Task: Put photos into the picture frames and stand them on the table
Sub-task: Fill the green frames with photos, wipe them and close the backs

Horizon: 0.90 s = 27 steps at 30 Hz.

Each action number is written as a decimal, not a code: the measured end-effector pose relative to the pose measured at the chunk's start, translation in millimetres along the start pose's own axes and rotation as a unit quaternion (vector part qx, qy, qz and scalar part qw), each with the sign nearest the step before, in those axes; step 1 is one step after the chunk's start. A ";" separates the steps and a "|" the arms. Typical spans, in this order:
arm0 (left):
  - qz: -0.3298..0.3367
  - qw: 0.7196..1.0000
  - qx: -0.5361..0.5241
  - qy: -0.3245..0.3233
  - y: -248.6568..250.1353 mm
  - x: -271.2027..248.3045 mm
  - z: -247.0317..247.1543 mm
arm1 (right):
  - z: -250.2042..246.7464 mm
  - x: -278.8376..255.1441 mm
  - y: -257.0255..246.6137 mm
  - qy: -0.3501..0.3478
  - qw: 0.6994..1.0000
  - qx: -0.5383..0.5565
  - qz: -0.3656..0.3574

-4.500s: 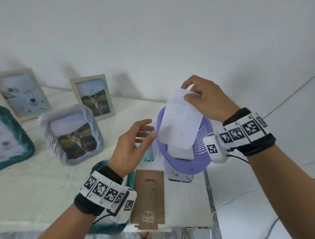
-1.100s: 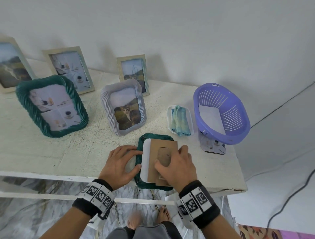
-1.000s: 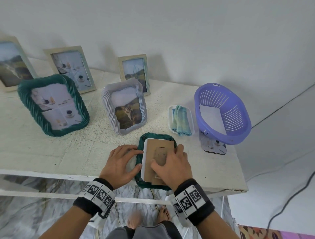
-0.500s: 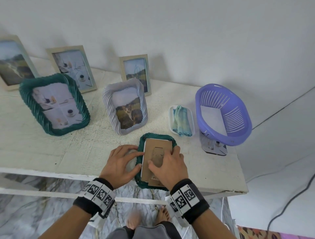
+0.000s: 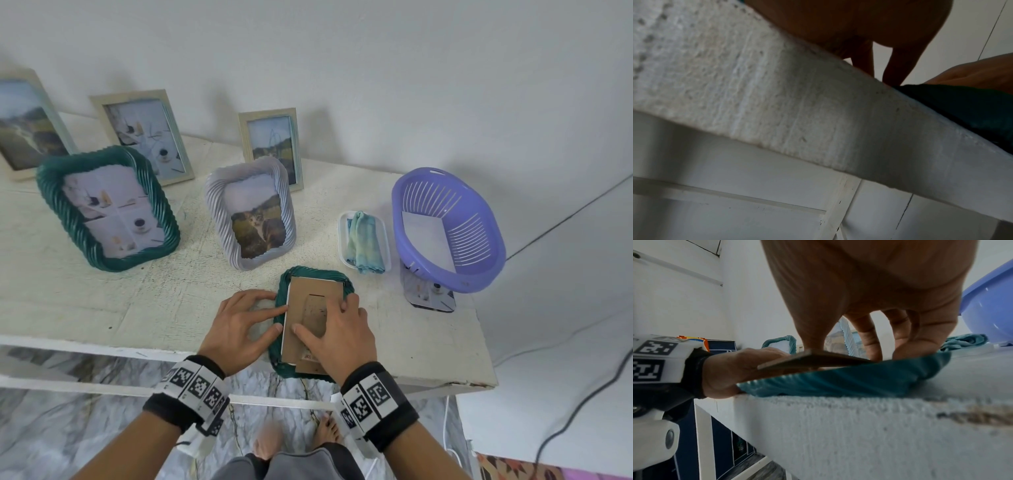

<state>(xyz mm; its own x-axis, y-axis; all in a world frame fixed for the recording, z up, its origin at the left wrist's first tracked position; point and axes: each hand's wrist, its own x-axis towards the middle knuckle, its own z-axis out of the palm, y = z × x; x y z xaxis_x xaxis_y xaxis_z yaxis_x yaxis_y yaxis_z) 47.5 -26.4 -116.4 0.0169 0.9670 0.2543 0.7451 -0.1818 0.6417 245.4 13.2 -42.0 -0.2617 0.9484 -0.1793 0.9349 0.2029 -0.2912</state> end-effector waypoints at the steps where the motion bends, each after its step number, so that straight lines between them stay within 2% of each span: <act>1: -0.002 1.000 -0.002 -0.002 -0.1 0.6 -0.3 | 0.4 0.3 0.6 0.001 1.000 0.003 0.000; 10: -0.021 0.999 -0.019 -0.021 -0.4 3.5 -1.3 | 2.6 0.1 5.6 0.012 1.000 0.018 -0.001; 18: -0.038 0.997 -0.065 0.000 3.7 4.6 -2.0 | 2.6 0.2 5.5 0.007 1.000 0.016 0.000; 27: -0.041 0.998 -0.048 -0.005 7.2 4.3 -4.9 | 5.0 0.6 6.5 0.011 1.000 -0.005 -0.006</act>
<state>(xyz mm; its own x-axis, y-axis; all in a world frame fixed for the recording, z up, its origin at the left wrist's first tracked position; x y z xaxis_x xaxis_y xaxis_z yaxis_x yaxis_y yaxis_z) 49.7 -24.4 -107.1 -0.0343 0.9811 0.1905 0.6768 -0.1174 0.7267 250.2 13.9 -48.7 -0.2685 0.9507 -0.1552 0.9339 0.2174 -0.2839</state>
